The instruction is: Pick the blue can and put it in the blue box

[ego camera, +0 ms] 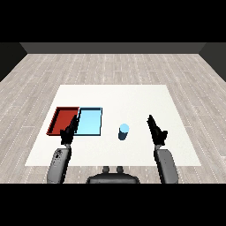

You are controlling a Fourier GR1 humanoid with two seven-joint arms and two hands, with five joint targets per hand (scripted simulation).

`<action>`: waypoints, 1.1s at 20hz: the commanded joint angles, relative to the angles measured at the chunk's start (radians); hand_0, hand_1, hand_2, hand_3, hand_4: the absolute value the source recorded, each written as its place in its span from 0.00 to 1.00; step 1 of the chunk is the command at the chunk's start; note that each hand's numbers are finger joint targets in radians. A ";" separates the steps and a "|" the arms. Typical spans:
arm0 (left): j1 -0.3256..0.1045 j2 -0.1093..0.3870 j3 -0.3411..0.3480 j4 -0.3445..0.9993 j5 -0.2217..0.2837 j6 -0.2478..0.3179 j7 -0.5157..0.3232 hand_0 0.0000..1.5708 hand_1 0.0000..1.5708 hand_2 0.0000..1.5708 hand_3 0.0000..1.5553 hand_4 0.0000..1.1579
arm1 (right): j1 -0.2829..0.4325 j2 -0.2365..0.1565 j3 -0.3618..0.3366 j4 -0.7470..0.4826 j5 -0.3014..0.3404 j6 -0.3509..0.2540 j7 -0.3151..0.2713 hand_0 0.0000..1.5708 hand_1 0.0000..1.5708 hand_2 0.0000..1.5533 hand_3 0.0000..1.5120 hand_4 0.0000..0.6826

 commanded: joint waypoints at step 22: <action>-0.007 -0.059 0.078 -0.074 0.111 -0.108 -0.373 0.00 0.00 0.00 0.00 0.00 | 0.030 0.069 -0.019 -0.053 -0.129 0.144 -0.229 0.00 0.00 0.00 0.00 0.00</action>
